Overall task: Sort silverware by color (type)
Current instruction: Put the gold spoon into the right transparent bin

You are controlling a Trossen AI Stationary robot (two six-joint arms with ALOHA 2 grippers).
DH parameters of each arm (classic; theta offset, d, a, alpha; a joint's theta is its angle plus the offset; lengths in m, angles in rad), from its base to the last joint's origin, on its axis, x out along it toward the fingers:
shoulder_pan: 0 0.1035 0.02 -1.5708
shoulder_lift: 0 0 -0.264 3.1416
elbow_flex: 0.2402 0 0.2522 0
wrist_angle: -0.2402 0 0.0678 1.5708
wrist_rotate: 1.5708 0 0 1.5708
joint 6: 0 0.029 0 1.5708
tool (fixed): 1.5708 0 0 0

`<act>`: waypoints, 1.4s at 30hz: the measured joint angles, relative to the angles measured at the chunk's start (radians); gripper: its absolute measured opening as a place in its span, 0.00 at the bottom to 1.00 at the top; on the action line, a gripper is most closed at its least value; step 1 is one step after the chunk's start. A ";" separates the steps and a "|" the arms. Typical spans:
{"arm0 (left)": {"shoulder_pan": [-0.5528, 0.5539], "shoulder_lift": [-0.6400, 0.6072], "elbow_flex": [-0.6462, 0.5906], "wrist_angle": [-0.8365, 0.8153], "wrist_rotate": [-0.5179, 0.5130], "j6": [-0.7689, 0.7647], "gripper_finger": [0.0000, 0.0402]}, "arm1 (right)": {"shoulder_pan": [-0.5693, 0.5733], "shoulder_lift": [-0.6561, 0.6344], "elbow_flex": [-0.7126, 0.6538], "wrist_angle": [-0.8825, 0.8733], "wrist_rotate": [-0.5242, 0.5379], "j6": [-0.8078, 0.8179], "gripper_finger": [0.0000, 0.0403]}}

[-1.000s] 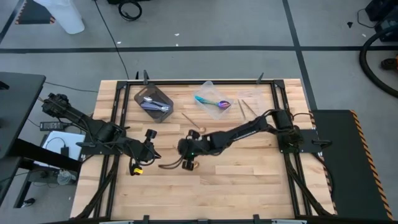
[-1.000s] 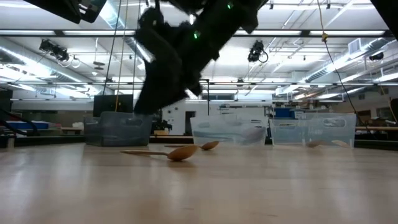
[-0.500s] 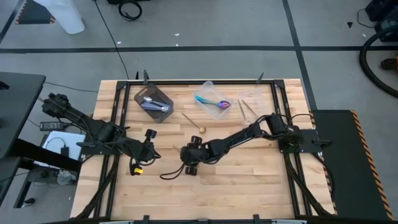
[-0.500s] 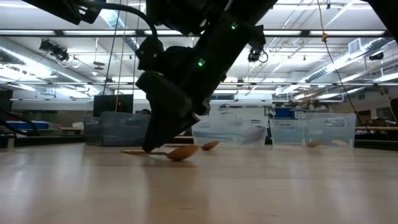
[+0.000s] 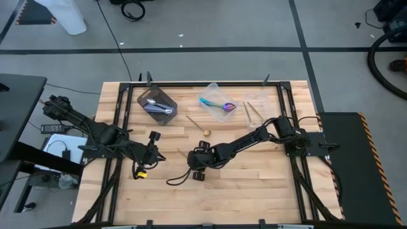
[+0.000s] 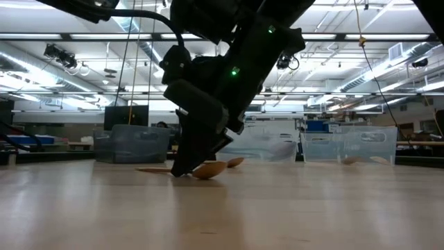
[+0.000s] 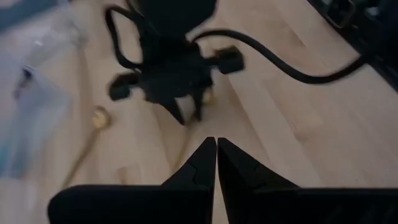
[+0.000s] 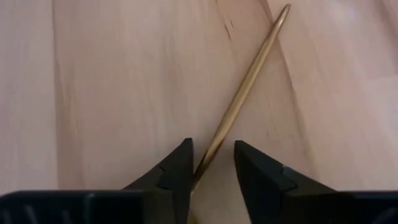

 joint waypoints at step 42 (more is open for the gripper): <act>0.001 0.000 0.000 0.180 -0.188 0.138 0.06 | -0.180 -0.177 -0.007 -0.144 -0.121 0.068 0.04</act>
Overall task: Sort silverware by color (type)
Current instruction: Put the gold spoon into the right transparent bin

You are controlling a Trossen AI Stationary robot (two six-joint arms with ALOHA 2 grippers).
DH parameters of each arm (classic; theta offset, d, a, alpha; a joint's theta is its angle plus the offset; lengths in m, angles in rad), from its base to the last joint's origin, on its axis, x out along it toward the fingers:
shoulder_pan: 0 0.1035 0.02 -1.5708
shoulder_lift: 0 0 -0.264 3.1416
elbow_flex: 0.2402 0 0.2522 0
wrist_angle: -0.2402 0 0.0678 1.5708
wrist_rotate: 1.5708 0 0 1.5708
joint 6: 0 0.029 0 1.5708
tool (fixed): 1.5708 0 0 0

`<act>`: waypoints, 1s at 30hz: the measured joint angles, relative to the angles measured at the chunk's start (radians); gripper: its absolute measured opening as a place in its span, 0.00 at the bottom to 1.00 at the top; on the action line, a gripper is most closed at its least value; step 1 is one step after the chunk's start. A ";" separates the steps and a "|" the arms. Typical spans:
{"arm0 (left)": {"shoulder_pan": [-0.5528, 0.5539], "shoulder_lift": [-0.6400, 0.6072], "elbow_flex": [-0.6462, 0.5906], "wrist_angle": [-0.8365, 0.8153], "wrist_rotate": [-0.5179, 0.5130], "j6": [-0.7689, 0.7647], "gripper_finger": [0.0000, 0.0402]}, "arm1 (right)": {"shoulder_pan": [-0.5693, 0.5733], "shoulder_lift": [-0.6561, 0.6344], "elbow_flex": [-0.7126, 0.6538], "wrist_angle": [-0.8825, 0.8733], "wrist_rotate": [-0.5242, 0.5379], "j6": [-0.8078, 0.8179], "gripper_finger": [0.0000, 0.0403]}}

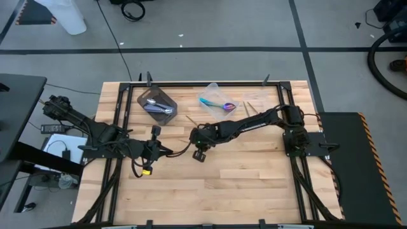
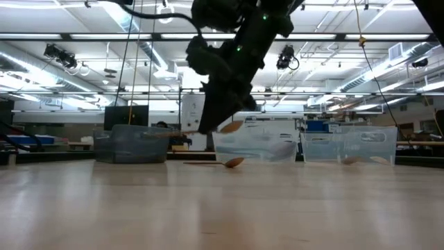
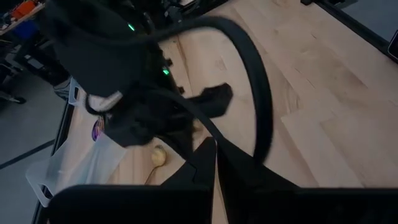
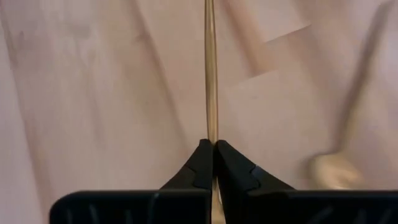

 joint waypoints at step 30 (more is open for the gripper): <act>0.000 0.001 0.000 -0.102 0.002 -0.035 0.06 | -0.096 -0.345 -0.019 -0.698 0.514 0.040 0.04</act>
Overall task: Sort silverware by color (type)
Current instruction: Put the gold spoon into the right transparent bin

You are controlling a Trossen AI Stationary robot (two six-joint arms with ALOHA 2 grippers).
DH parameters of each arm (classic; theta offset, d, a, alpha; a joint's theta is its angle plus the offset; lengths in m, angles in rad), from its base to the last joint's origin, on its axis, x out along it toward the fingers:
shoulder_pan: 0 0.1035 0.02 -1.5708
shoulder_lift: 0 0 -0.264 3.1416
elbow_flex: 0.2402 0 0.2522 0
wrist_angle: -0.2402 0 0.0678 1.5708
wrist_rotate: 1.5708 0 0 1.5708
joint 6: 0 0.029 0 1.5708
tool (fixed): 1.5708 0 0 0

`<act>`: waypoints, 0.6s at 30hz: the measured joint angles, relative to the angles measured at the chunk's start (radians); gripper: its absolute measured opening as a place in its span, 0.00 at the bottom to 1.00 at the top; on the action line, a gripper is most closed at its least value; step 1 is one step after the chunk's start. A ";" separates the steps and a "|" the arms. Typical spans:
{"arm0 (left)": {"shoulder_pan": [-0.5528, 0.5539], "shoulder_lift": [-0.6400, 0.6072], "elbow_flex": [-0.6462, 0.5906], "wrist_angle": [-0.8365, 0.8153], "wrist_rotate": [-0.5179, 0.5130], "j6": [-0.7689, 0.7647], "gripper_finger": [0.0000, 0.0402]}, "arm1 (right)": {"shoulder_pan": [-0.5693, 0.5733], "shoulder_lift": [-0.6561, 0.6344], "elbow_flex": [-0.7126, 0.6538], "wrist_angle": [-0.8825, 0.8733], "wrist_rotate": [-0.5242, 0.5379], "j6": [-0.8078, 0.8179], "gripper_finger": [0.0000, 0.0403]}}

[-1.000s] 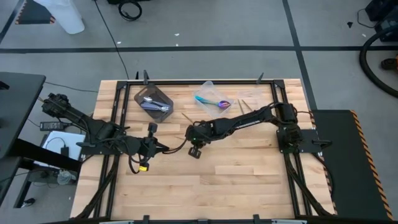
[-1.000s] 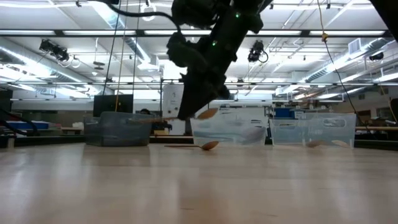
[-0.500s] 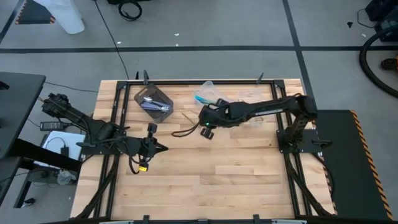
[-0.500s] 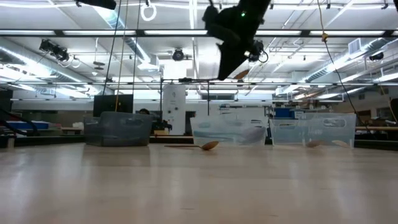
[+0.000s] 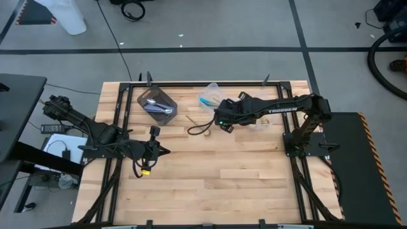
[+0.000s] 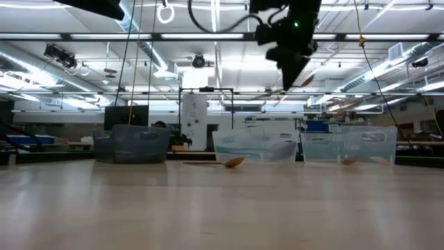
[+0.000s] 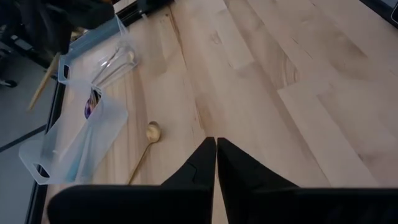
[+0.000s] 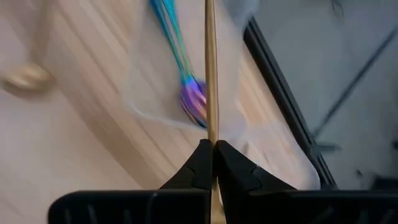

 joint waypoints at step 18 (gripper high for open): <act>0.000 0.000 0.000 -0.025 0.000 -0.006 0.06 | -0.189 0.000 -0.296 -0.098 0.088 0.176 0.04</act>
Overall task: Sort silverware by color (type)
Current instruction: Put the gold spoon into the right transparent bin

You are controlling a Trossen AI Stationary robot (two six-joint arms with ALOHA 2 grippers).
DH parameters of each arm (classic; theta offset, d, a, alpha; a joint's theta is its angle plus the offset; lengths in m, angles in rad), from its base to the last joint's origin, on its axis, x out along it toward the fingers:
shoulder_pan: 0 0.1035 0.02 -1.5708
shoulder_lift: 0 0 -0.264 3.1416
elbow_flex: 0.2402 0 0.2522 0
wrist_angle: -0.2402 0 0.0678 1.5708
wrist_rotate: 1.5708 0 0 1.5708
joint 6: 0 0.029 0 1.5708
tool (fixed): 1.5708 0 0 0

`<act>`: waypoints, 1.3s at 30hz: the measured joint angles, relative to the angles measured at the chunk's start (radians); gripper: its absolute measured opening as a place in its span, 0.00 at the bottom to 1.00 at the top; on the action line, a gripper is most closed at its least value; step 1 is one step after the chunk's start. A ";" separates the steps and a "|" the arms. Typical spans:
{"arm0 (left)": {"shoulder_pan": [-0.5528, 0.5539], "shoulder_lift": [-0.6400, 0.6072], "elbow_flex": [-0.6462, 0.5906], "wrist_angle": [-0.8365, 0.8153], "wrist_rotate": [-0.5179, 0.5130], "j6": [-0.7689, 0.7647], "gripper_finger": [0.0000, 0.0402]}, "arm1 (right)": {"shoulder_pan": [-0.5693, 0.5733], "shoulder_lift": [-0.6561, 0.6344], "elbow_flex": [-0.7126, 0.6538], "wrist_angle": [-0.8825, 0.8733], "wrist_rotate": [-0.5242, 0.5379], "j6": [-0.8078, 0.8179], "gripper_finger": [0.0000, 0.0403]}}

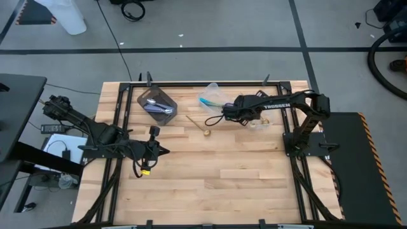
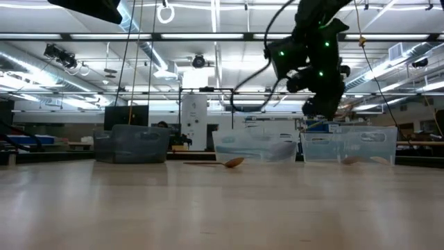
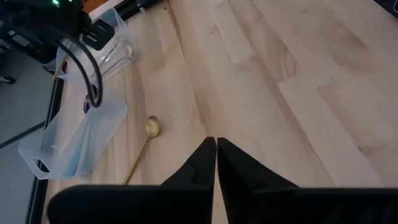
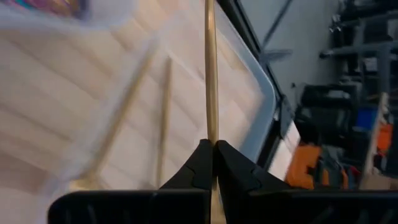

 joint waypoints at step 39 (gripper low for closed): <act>0.000 0.000 0.000 -0.028 0.000 -0.026 0.06 | 0.024 -0.220 -0.471 0.402 0.024 -0.013 0.12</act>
